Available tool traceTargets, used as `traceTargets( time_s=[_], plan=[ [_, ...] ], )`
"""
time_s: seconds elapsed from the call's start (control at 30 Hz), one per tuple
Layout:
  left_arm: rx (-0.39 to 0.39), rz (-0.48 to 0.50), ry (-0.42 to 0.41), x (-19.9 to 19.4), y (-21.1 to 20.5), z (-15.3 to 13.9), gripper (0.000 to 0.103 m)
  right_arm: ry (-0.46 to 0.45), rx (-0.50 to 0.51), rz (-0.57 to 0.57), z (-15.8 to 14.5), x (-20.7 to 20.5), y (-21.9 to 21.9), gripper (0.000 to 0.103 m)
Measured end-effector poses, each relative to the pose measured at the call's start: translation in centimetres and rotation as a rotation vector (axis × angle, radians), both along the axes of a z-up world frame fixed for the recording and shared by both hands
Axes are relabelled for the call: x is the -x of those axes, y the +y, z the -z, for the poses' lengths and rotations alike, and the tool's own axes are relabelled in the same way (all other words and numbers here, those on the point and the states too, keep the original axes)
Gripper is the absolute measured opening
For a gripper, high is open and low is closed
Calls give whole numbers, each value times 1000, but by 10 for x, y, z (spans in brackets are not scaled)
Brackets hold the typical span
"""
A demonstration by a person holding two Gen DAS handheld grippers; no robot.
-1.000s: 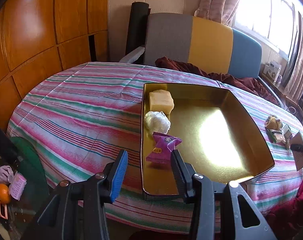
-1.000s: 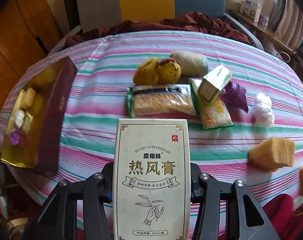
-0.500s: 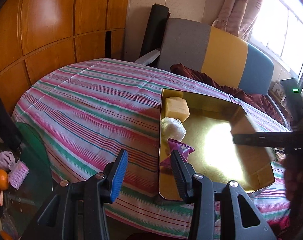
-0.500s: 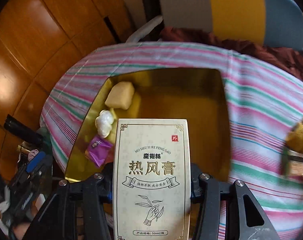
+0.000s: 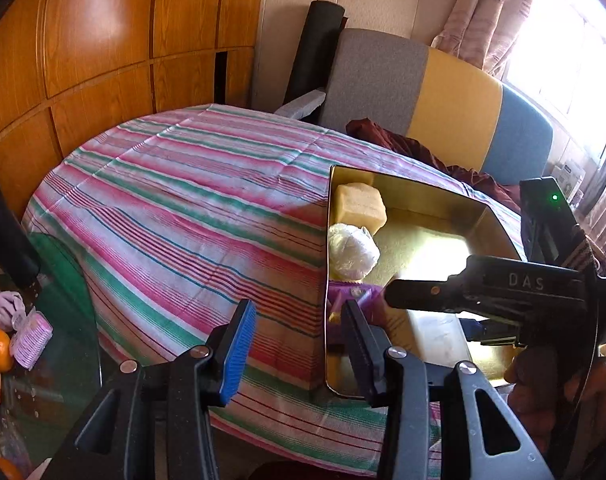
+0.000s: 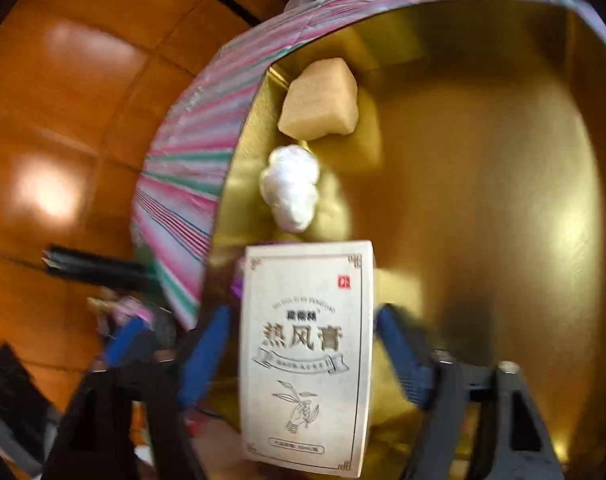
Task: Organize objects
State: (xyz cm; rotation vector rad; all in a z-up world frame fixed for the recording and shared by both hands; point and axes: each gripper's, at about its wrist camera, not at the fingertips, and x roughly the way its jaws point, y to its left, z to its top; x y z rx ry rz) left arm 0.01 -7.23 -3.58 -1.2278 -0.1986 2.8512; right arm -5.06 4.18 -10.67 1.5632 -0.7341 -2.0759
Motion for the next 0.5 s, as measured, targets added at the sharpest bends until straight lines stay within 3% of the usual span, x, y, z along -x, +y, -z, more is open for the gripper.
traceTargets(
  time_s=[0.17,0.5],
  plan=[
    [15,10,15,-2,4,-4,45,55,-25,31,-11,-14,14,88],
    [49,62,51,-9,22,-12,45,260,-252,62,-60,-55,61,89]
  ],
)
